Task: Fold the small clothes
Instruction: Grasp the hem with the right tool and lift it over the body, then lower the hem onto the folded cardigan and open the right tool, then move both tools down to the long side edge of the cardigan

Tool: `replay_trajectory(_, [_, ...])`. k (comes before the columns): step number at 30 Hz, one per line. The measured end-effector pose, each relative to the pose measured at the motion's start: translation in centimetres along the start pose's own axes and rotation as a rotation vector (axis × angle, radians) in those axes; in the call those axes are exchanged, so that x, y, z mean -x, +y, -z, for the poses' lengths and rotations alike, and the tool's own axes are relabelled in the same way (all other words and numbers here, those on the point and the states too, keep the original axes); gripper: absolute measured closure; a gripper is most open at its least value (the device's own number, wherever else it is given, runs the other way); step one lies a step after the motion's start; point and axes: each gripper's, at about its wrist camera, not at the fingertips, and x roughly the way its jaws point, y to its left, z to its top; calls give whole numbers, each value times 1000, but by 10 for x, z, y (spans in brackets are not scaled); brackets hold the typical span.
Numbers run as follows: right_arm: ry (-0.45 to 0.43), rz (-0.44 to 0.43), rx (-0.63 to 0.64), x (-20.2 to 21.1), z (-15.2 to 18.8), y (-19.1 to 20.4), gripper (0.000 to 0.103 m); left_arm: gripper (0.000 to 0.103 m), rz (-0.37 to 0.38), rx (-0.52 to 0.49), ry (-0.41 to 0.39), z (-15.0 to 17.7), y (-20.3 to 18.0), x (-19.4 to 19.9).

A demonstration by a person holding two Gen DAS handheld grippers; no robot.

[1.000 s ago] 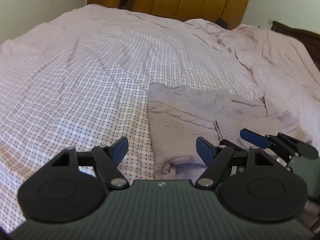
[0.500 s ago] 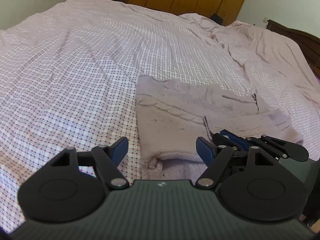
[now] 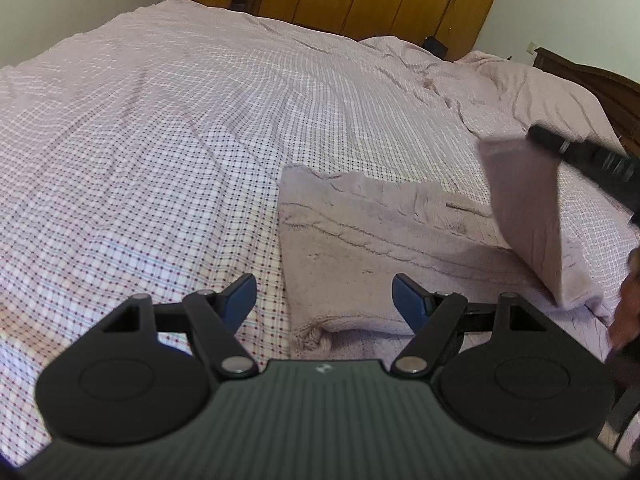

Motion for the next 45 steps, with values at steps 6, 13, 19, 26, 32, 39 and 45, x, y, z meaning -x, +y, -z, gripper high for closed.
replay_trajectory(6, [-68, -33, -3, 3, -24, 21, 96, 27, -1, 15, -1, -1, 3, -1])
replay_trajectory(13, [8, -71, 26, -16, -5, 47, 95, 27, -6, 50, -4, -2, 9, 2])
replay_trajectory(19, [178, -153, 14, -31, 38, 44, 60, 27, -12, 53, 8, -1, 10, 0])
replay_trajectory(26, [215, -150, 43, -17, 47, 41, 44, 27, 8, 27, 27, 7, 5, 2])
replay_trajectory(32, [253, -197, 32, 39, 56, -16, 34, 27, 80, -50, 58, 39, -11, 24])
replay_trajectory(39, [294, -36, 63, 128, 77, -103, 32, 24, 72, -44, 122, 85, -20, 35])
replay_trajectory(45, [305, 81, -62, 191, 105, -177, 30, 17, 65, -42, 97, 115, -23, 62])
